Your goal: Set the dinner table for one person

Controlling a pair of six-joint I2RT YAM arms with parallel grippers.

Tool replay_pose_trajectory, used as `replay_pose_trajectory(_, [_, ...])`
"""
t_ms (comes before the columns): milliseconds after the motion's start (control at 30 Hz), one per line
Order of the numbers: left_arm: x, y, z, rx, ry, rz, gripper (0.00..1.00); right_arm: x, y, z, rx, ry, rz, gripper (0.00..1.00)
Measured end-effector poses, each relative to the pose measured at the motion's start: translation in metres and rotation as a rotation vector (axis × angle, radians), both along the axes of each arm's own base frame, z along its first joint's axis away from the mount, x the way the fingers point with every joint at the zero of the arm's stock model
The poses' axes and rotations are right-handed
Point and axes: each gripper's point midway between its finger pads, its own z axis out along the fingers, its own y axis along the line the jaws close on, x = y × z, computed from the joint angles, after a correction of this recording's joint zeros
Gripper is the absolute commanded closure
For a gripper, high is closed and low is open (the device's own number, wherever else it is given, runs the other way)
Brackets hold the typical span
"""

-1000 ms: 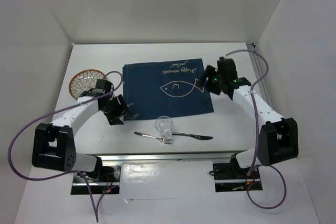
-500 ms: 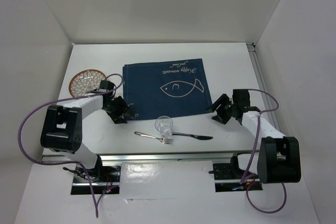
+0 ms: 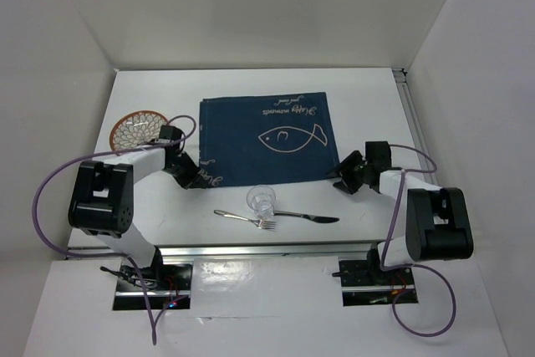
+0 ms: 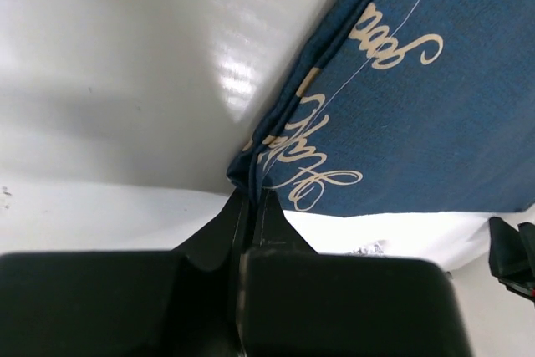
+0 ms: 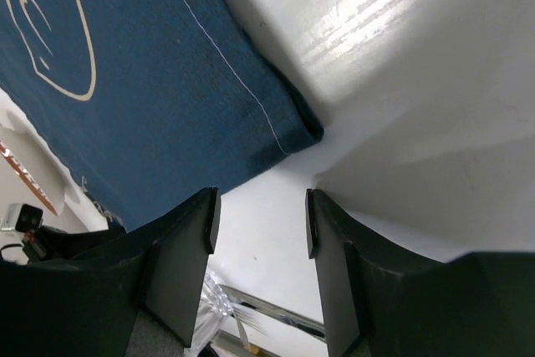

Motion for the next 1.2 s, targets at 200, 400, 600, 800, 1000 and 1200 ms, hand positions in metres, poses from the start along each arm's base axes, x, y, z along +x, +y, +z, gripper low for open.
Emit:
replay_pose_trajectory(200, [0.014,0.01,0.005,0.063,-0.026,-0.008,1.0,0.013,-0.004,-0.004,-0.017,-0.018,-0.053,0.57])
replay_pose_trajectory(400, [0.036,0.023,0.023,0.101,-0.085,-0.014,1.0,0.029,-0.009,-0.012,-0.038,-0.003,-0.091,1.0])
replay_pose_trajectory(600, [0.075,0.024,0.072,0.115,-0.206,-0.05,1.0,0.07,-0.005,0.009,-0.089,-0.045,-0.076,1.0])
replay_pose_trajectory(800, [0.169,0.03,0.177,0.13,-0.474,-0.092,1.0,0.171,-0.004,0.141,-0.117,-0.363,-0.067,1.0])
replay_pose_trajectory(1000, [0.185,0.043,0.245,0.113,-0.657,-0.111,1.0,0.184,0.001,0.251,-0.151,-0.642,-0.032,1.0])
replay_pose_trajectory(1200, [0.135,0.041,0.183,0.054,-0.543,-0.124,1.0,0.109,0.002,0.162,-0.164,-0.497,0.012,1.0])
